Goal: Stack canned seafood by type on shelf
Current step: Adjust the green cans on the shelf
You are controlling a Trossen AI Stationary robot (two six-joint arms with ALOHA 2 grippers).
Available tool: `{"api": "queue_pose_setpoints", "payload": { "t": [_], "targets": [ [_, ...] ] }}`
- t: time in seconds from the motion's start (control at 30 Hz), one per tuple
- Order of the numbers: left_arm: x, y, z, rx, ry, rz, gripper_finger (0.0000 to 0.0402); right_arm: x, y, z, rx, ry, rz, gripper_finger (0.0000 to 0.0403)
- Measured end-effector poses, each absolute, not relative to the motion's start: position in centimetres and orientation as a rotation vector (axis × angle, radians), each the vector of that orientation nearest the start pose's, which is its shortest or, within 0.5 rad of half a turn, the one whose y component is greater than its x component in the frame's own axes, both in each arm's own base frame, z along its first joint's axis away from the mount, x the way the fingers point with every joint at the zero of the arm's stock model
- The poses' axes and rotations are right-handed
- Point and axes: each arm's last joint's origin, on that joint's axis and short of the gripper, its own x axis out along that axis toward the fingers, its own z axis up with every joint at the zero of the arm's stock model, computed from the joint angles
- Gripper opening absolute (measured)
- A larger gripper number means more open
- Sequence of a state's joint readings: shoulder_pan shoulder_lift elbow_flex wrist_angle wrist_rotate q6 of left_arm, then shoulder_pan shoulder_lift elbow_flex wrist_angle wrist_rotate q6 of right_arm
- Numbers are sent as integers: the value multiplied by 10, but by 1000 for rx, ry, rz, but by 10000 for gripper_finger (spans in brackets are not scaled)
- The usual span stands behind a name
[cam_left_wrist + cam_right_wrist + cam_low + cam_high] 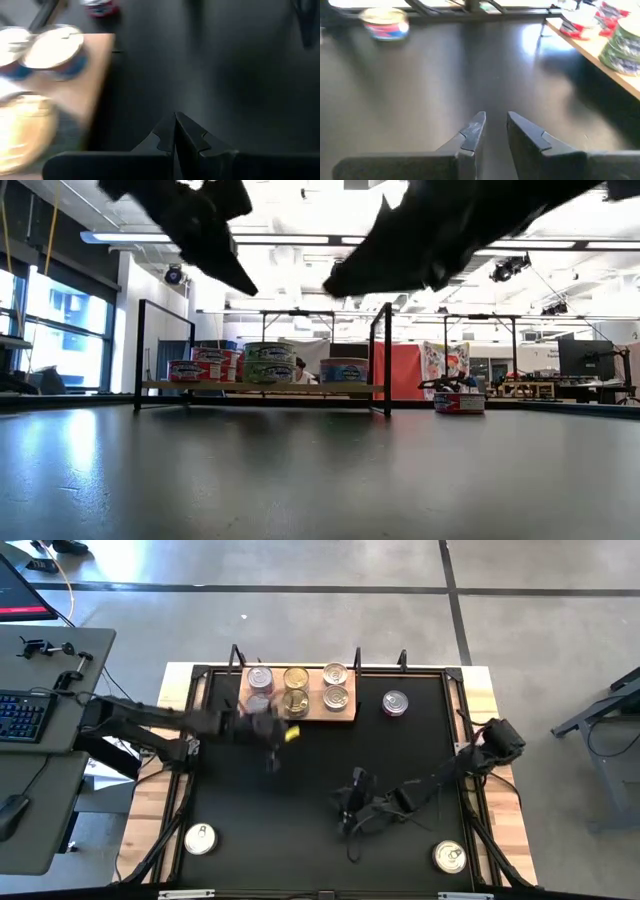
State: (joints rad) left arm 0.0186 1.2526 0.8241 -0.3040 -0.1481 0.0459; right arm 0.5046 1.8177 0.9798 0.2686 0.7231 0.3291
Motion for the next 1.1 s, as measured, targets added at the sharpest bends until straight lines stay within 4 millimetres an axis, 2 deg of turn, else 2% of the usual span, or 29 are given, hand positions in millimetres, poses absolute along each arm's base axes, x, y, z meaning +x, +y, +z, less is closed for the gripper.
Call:
{"api": "queue_pose_setpoints", "payload": {
  "t": [0.1,0.2,0.33,0.5,0.63,0.8,0.97,1.1],
  "targets": [
    [255,-13,211,80,675,138,0,328,168,177,-33,401,-254,70],
    [253,-18,182,81,603,242,0,328,168,179,-47,383,-257,70],
    [252,-2,159,102,565,439,0,331,163,180,-8,379,-276,70],
    [257,30,143,123,613,532,0,335,155,179,13,378,-302,70],
    [258,50,135,142,636,580,0,337,150,179,50,373,-322,70],
    [258,63,132,165,646,609,0,337,150,179,85,369,-328,70],
    [256,66,135,166,641,623,0,337,150,178,84,372,-326,70],
    [255,60,141,159,630,610,0,335,153,180,78,364,-334,70]
  ]
}}
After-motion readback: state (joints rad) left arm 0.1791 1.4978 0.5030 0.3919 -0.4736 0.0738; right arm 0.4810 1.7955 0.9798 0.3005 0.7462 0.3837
